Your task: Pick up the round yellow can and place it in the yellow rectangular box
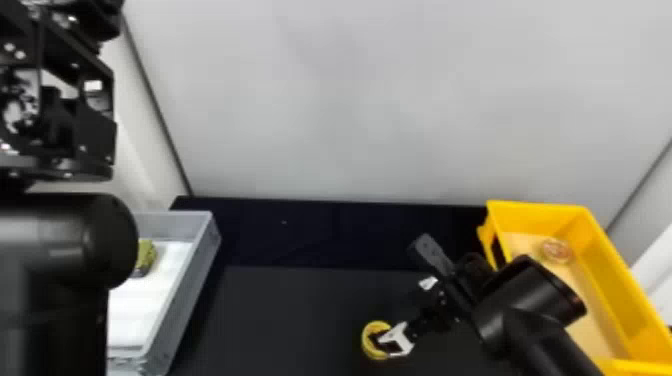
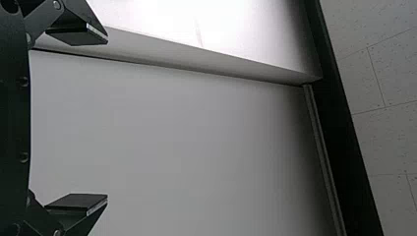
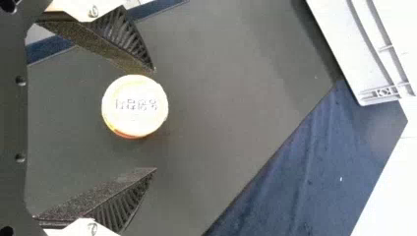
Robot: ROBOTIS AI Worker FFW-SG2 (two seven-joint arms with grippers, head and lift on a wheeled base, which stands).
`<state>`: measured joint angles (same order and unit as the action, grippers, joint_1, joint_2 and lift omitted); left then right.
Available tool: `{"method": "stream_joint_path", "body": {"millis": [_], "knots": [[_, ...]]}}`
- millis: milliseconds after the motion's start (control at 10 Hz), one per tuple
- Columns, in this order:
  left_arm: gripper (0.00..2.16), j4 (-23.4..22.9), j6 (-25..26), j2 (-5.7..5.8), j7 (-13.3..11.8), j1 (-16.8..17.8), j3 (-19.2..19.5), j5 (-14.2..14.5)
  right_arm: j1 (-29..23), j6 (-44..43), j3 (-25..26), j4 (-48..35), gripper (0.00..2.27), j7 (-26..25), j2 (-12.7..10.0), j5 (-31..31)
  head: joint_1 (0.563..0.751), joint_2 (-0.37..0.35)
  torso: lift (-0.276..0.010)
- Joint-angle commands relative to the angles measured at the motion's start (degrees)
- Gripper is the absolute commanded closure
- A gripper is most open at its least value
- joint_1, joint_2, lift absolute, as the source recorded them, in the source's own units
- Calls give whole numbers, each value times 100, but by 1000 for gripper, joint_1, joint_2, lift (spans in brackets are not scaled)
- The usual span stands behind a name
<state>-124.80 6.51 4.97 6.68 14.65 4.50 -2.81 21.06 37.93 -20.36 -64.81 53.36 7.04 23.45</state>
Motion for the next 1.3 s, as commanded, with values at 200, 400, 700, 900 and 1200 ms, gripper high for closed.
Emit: {"method": "stream_joint_path", "body": {"millis": [200, 400, 700, 900, 1200], "knots": [[140, 0, 8, -4, 0, 20, -19, 0, 3, -30, -57, 48, 55, -16, -18, -85, 663, 54, -5], [140, 0, 8, -4, 9, 20, -19, 0, 3, -47, -66, 83, 53, -16, -36, -112, 663, 54, -5], [140, 0, 8, -13, 9, 46, -37, 0, 3, -127, -75, 215, 53, -42, -106, -138, 663, 54, -5], [140, 0, 8, -22, 9, 55, -54, 0, 21, -232, -92, 355, 55, -42, -115, -173, 663, 54, -5], [140, 0, -9, -22, 9, 64, -54, 0, 38, -329, -128, 531, 53, -51, -124, -217, 663, 54, -5]]}}
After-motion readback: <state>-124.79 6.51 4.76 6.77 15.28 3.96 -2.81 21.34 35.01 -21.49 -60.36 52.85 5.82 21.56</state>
